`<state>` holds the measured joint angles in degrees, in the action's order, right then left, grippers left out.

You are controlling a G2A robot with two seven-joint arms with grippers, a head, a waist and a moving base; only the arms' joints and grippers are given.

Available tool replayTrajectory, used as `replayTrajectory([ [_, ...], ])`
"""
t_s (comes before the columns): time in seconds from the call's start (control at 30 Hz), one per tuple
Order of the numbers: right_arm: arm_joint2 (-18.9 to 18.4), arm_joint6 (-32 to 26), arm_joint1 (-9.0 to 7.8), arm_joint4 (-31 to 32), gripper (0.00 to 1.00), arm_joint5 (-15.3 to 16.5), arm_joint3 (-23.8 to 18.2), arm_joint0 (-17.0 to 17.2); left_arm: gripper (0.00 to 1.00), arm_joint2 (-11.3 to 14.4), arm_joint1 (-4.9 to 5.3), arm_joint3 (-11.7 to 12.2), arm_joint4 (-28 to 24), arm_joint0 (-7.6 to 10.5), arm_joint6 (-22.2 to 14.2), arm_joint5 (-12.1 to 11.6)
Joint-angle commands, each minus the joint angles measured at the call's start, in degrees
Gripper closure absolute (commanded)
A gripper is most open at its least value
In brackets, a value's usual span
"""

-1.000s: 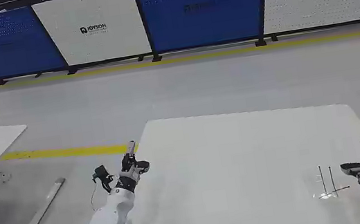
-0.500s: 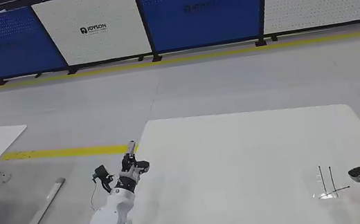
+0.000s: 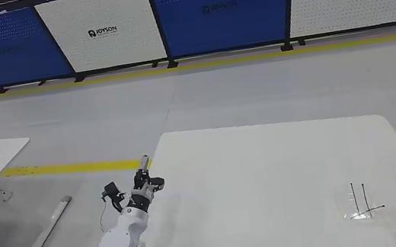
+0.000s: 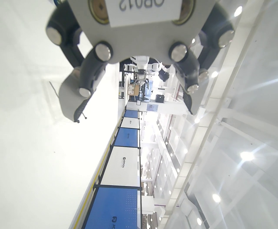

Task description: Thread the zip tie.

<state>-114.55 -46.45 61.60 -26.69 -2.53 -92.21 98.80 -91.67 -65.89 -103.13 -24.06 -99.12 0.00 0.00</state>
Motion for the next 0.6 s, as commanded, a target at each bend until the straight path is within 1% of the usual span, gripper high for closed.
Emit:
replayTrajectory([
  [0.0, 1.23, -1.08, -0.22, 2.75, 0.0, -0.88, 1.64, -0.62, 0.0, 0.0, 0.0, 0.0, 0.0, 0.0, 0.0, 0.0],
  [0.13, 4.79, -1.24, -0.53, 7.99, 0.0, -2.55, 4.34, -3.19, 0.0, 0.0, 0.0, 0.0, 0.0, 0.0, 0.0, 0.0],
  [0.53, 4.79, -1.24, -0.53, 7.99, 0.0, -2.55, 4.34, -3.19, 0.0, 0.0, 0.0, 0.0, 0.0, 0.0, 0.0, 0.0],
  [0.57, 4.79, -1.54, -0.54, 8.13, 0.0, -1.62, 3.82, -3.13, 0.0, 0.0, 0.0, 0.0, 0.0, 0.0, 0.0, 0.0],
])
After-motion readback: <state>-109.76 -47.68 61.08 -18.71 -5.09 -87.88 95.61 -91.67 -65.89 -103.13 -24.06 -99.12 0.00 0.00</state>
